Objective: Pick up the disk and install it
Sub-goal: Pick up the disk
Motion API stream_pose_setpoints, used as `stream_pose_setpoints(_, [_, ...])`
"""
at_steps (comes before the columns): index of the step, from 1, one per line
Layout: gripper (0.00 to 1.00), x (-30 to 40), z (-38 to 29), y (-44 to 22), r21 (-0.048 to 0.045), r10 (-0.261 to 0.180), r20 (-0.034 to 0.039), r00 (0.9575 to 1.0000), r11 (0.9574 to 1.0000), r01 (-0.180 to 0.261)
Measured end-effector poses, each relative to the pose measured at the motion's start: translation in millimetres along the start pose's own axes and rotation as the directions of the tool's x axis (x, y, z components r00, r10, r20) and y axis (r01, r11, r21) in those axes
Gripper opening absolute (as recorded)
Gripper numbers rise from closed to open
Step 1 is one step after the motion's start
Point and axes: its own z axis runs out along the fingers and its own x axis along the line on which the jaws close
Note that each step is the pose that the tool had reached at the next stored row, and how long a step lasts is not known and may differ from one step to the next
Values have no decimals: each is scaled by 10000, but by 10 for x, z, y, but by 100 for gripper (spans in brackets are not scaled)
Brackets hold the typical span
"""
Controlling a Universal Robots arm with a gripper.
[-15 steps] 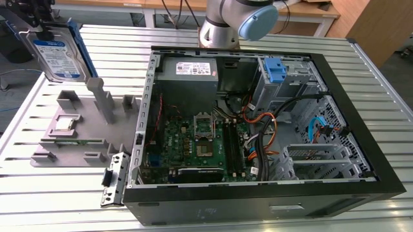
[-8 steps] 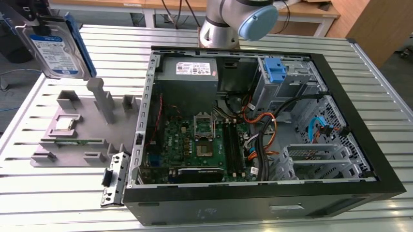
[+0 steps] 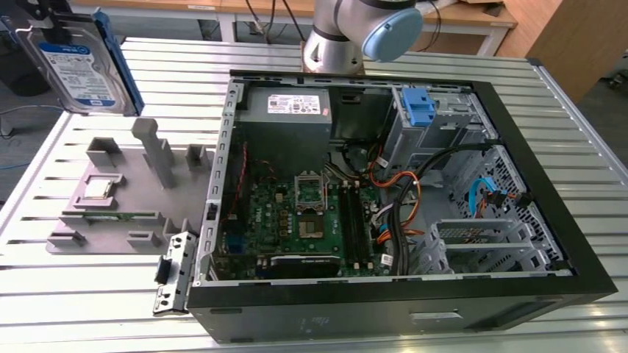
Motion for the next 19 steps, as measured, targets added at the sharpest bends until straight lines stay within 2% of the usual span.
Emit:
stream_pose_setpoints(6, [35,-3,-89,0,0,-1,0,10000,10000,1])
stream_pose_setpoints(14, [35,-4,-112,0,-2,0,-2,10000,10000,0])
stream_pose_setpoints(19, [35,-5,-151,1,-1,0,-1,10000,10000,0])
